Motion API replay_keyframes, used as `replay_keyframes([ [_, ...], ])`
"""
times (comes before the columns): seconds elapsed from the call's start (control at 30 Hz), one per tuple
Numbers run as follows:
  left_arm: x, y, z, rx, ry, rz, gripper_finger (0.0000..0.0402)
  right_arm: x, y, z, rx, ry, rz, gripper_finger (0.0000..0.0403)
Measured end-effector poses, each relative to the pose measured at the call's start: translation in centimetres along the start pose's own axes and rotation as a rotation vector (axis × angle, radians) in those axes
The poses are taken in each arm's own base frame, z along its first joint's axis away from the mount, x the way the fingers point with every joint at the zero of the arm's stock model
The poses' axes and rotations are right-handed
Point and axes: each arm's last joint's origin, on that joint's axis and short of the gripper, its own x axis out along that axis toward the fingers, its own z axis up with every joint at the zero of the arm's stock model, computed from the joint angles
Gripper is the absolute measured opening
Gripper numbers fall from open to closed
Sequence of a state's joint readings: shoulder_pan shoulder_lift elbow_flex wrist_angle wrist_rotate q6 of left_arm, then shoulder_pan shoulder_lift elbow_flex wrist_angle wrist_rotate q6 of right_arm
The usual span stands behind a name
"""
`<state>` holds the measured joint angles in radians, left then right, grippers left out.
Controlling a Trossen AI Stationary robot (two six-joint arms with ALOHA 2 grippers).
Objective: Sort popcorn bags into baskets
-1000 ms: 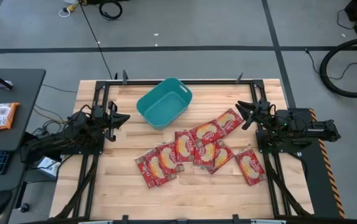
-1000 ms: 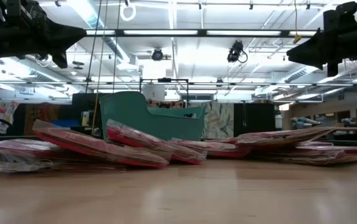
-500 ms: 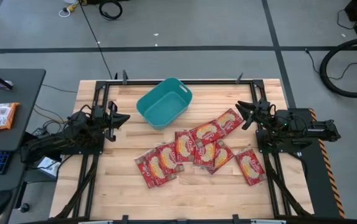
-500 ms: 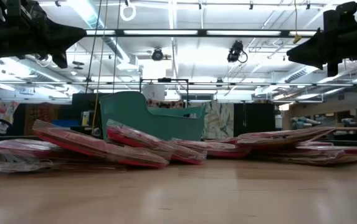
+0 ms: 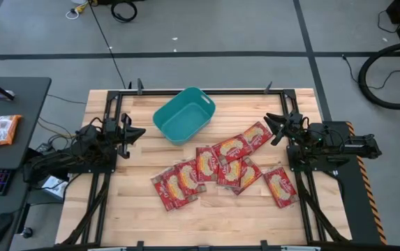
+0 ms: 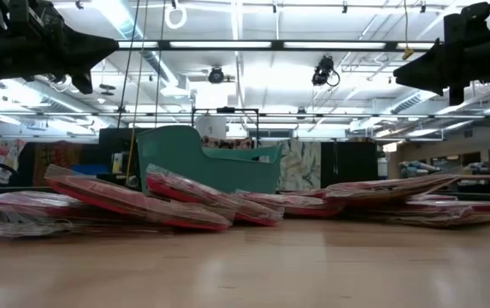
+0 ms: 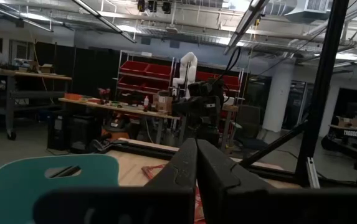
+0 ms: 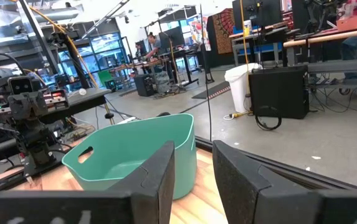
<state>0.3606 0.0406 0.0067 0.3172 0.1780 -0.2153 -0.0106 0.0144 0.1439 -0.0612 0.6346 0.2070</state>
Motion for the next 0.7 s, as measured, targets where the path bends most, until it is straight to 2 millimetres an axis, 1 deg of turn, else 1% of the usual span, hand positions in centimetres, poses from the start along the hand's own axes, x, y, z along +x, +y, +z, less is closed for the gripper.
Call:
replay_keyframes([
  [0.3, 0.0, 0.0, 0.0, -0.009, -0.001, 0.000, 0.0009, 0.0, 0.0, 0.0, -0.014, -0.002, -0.001, 0.0114],
  [0.4, 0.0, 0.0, 0.0, -0.009, -0.004, -0.001, 0.0009, 0.0, 0.0, 0.4, -0.043, -0.043, -0.027, 0.0114],
  [0.5, 0.0, 0.0, 0.1, -0.068, -0.013, -0.003, 0.0009, 0.0, 0.0, 0.7, -0.055, -0.067, -0.025, 0.0114],
  [0.57, 0.0, -0.1, 0.3, -0.117, -0.035, -0.010, 0.0009, 0.0, 0.1, 1.0, -0.034, -0.087, -0.020, 0.0114],
  [0.7, -0.1, -0.2, 1.1, -0.148, -0.110, -0.034, 0.0009, -0.1, 0.2, 1.6, 0.036, -0.147, -0.004, 0.0114],
])
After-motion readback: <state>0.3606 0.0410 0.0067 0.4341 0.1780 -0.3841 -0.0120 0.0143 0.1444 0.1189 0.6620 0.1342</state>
